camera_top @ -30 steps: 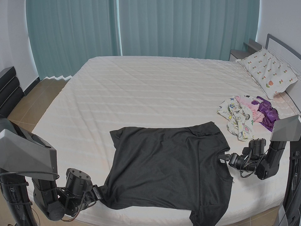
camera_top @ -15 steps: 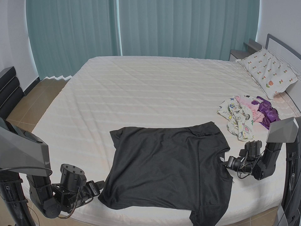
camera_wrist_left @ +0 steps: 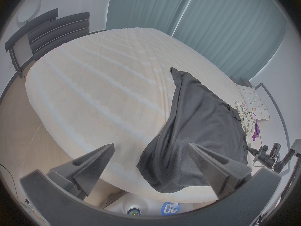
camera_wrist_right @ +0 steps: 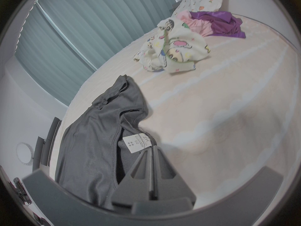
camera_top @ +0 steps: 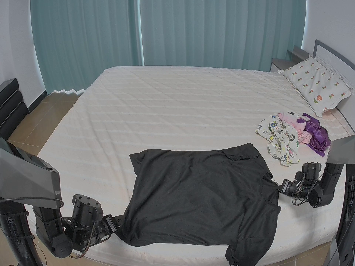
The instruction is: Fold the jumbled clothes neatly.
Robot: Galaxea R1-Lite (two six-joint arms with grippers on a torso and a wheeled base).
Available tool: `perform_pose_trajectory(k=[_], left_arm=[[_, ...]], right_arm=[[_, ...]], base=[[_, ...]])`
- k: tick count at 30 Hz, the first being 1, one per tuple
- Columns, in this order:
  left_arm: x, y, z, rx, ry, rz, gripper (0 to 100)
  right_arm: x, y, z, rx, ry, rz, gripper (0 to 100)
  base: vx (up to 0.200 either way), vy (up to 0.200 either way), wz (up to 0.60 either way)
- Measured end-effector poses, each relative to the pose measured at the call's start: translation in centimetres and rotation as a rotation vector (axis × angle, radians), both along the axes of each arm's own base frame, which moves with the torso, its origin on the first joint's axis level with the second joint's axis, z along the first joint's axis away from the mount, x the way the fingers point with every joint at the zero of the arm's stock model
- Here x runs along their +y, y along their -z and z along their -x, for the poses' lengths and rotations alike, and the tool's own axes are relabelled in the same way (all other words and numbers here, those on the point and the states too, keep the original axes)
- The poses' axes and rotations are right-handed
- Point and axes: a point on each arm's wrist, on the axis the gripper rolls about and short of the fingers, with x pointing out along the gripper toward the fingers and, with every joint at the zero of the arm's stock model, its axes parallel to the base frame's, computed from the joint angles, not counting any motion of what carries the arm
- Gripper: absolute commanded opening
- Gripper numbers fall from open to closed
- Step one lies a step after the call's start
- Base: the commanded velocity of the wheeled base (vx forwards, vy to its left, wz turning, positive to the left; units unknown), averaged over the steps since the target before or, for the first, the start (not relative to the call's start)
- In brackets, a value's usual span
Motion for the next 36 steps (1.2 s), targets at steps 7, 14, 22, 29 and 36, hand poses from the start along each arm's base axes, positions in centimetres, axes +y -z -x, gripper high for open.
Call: perform_pose_trajectory(k=[7,14,22,29,36], left_arm=[[-0.5,0.7,0.3,0.035,0.021,0.003,100],[-1.2,1.1,0.7,0.056,0.041,0.015,100],[-1.6,1.3,0.8,0.069,0.057,0.043,100],[-2.1,1.0,0.8,0.044,0.057,0.082,100],[-2.3,1.0,0.9,0.044,0.051,0.099,100]], right_arm=[[-1.8,-0.5,0.3,-0.019,0.009,0.055,0],[-2.4,-0.8,-0.1,-0.036,0.004,0.085,0],[-2.9,-1.1,-0.8,-0.038,0.010,0.093,100],[-2.9,-1.7,0.1,-0.035,0.017,0.060,100],[-2.0,-2.3,3.5,0.011,0.006,0.002,100]], base=[[0.000,0.000,0.00],[0.000,0.000,0.00],[0.000,0.000,0.00],[0.000,0.000,0.00],[-0.171,0.000,0.00]])
